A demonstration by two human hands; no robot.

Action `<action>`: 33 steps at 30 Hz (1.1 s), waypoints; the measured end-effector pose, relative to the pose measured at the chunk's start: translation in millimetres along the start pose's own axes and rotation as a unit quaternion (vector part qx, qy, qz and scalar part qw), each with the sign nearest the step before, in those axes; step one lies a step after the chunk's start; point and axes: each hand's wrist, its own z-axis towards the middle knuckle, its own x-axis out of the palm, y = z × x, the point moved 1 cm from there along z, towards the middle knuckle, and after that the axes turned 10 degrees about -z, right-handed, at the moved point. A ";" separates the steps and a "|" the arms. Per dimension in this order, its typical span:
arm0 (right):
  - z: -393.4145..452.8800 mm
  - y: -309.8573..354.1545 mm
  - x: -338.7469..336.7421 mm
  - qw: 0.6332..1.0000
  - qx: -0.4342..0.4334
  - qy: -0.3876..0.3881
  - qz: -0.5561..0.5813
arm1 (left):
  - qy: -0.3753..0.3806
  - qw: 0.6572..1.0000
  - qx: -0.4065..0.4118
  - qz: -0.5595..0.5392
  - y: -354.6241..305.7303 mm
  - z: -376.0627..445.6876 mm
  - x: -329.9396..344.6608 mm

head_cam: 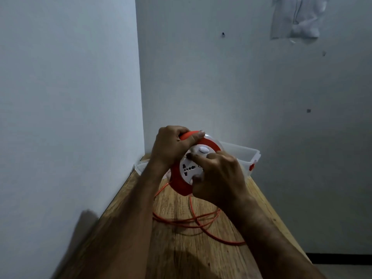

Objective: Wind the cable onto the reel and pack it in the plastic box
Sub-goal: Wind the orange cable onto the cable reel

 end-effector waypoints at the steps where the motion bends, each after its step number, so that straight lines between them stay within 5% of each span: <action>1: -0.6 0.6 -0.1 1.000 0.012 -0.011 0.011 | 0.002 1.000 -0.001 0.001 0.2 -0.2 1.5; 11: 0.3 13.4 6.0 0.948 0.266 -0.050 0.165 | -0.019 1.000 -0.005 0.014 -0.3 -2.2 7.5; 14: 2.4 14.3 7.3 0.890 0.365 -0.059 0.266 | -0.032 0.999 0.013 0.019 -3.5 -1.9 10.0; 18: 0.1 13.2 19.2 0.743 0.512 -0.036 0.429 | -0.037 0.998 0.024 0.037 -5.3 -1.9 14.0; 20: 0.5 12.9 21.9 0.699 0.536 -0.014 0.474 | -0.032 0.998 0.024 0.041 -4.2 -1.8 12.6; 21: 2.2 13.4 19.1 0.710 0.526 -0.007 0.469 | -0.031 0.999 0.019 0.038 -2.9 -1.7 11.3; 23: 6.0 12.3 9.9 0.829 0.425 -0.036 0.362 | -0.038 0.999 -0.002 0.015 0.6 -2.0 8.0; 25: 10.2 9.9 -3.0 0.954 0.224 -0.110 0.170 | -0.052 0.998 -0.021 -0.002 3.2 -2.1 3.0; 26: 12.0 8.5 -8.5 0.980 0.123 -0.128 0.093 | -0.056 0.998 -0.022 -0.003 3.9 -2.0 0.2; 28: 15.0 6.2 -15.1 0.996 0.006 -0.092 0.022 | -0.059 0.998 -0.020 0.001 3.9 -1.4 -5.4; 33: 15.8 8.3 -19.1 0.997 -0.043 0.048 -0.039 | -0.066 0.998 -0.022 0.000 3.0 0.0 -12.3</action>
